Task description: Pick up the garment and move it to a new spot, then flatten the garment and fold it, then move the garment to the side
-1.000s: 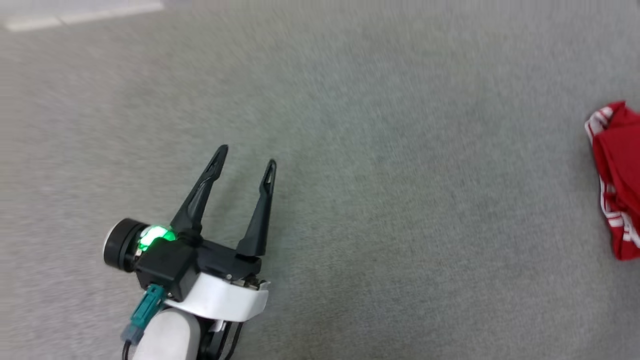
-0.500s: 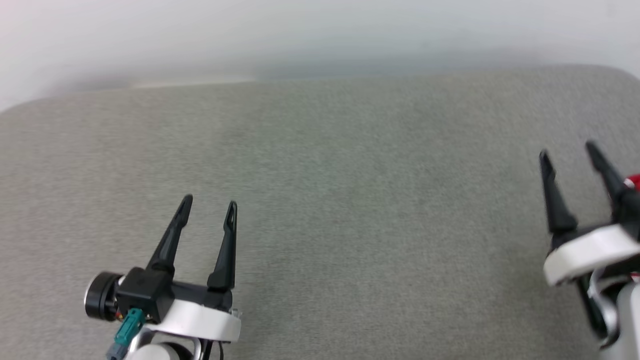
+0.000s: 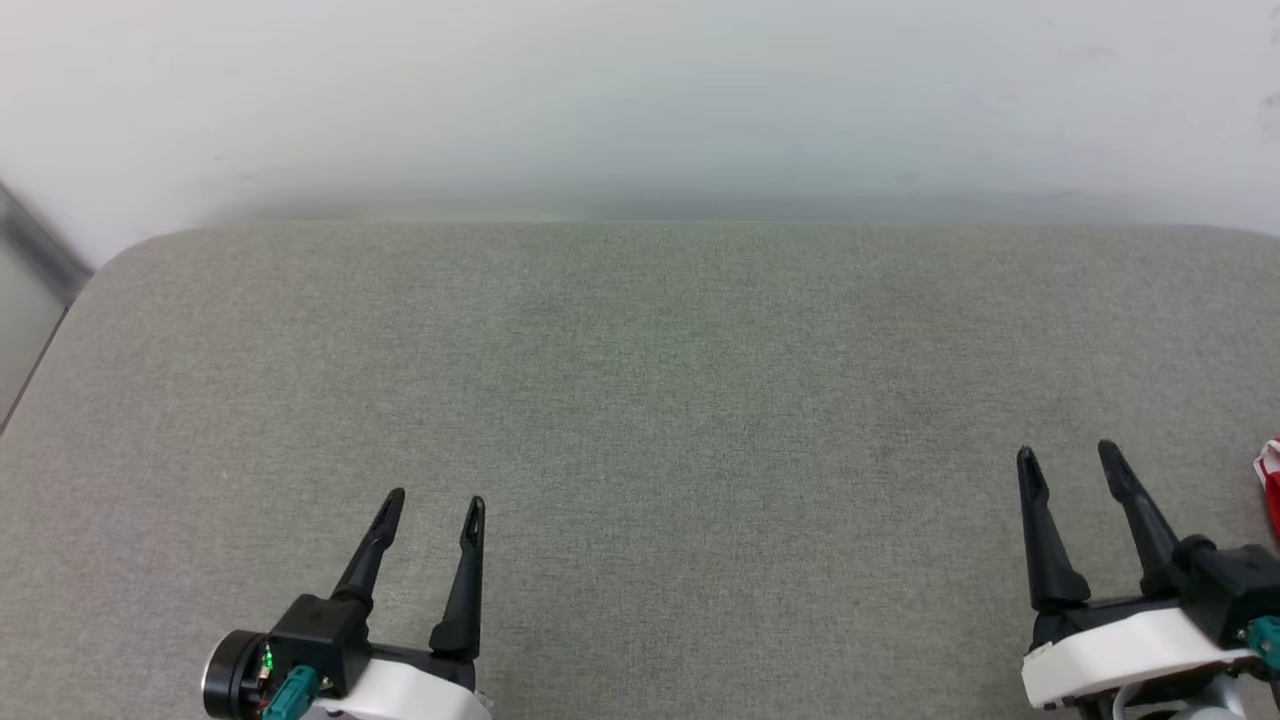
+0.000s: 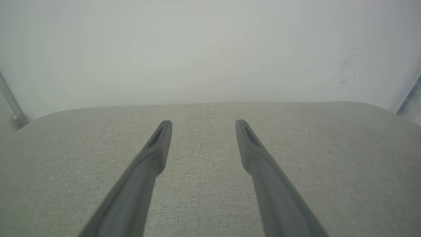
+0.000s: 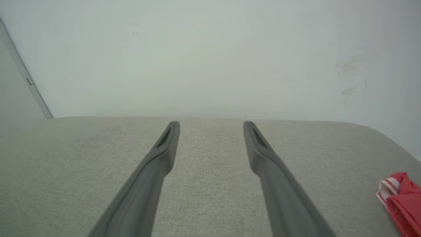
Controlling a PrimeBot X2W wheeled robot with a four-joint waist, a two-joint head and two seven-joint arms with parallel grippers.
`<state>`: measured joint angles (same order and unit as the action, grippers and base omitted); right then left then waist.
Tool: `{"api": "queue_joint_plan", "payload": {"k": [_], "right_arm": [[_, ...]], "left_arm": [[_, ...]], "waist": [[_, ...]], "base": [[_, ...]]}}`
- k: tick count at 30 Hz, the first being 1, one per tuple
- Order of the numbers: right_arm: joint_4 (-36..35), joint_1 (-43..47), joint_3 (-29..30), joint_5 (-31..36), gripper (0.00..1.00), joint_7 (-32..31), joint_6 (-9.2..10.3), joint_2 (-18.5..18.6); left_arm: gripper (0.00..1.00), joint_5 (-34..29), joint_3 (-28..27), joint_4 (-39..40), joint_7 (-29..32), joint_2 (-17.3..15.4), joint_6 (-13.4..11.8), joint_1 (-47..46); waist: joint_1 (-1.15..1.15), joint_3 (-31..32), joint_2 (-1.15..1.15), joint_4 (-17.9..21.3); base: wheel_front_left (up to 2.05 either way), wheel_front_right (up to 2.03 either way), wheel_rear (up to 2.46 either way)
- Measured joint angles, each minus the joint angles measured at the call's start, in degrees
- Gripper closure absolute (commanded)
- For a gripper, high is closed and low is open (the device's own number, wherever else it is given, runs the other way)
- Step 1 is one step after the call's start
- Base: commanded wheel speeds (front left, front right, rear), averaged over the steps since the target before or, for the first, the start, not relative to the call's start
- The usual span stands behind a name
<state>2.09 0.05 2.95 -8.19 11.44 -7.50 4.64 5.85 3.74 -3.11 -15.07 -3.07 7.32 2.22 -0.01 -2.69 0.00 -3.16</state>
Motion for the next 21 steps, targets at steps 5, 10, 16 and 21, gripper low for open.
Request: {"api": "queue_joint_plan", "payload": {"k": [5, 10, 16, 21], "right_arm": [[1.8, 0.2, 0.2, 0.0, 0.00, 1.0, 0.00, -0.4], [3.1, 0.1, -0.2, 0.0, 0.00, 1.7, 0.00, -0.8], [3.8, -0.1, -0.4, -0.4, 0.00, 2.4, 0.00, -0.9], [4.1, -0.3, -0.4, -0.7, 0.00, 2.6, 0.00, -0.9]], "left_arm": [[0.00, -0.6, 0.7, -1.2, 0.0, 0.1, 0.0, 0.7], [0.00, -0.6, 1.3, -1.9, 0.0, 0.1, 0.1, 0.9], [0.00, -0.1, 1.5, -2.7, 0.0, 0.1, 0.1, 1.0], [0.00, -0.1, 1.2, -1.8, 0.0, 0.1, 0.1, 1.0]], "waist": [[0.00, 0.6, 0.00, -0.2], [0.00, 0.7, 0.00, 0.0], [0.01, 0.6, 0.00, 0.2], [0.01, 0.6, 0.00, 0.2]], "base": [[0.00, 0.00, 0.00], [0.00, 0.00, 0.00], [0.00, 0.00, 0.00], [0.00, 0.00, 0.00]]}}
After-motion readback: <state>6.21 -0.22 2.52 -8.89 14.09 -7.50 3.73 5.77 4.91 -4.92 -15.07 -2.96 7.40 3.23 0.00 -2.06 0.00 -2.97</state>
